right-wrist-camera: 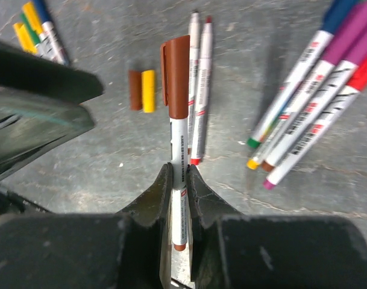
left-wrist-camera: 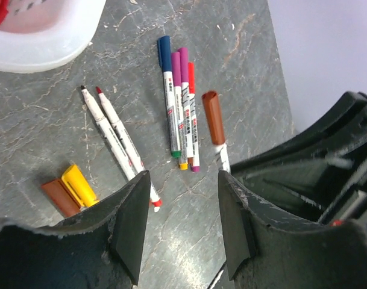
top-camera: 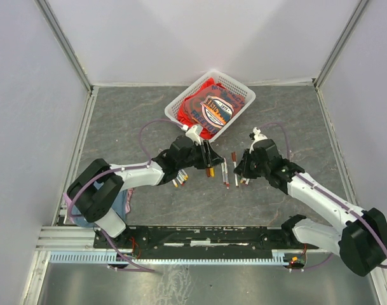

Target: Open the pen caps

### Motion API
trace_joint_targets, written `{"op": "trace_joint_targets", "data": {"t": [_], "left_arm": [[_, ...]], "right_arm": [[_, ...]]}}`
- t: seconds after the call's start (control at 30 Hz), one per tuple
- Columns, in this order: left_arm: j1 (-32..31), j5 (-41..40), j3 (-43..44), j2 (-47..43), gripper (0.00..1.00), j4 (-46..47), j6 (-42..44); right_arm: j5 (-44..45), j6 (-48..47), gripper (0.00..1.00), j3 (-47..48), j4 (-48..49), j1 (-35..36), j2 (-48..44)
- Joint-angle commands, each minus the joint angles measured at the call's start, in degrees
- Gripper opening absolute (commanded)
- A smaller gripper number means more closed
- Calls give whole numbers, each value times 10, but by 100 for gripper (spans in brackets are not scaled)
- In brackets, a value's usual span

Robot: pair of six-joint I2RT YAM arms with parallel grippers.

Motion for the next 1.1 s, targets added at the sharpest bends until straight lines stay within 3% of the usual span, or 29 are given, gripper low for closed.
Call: {"op": "trace_joint_targets", "data": {"t": [0.0,0.77,0.97,1.07], "left_arm": [[6,41,23,13,56,63,-44],[26,70,3,36,54,117,-90],[30,74,-5,34,45,130,-96],[32,79,-10,33,36,139,-97]], "right_arm": [[-37,-10,1,15,54,30,-3],[-75,12,1,37,104,79,28],[-73,12,1,39,108,84,36],[-70,11,1,39,108,85,36]]}}
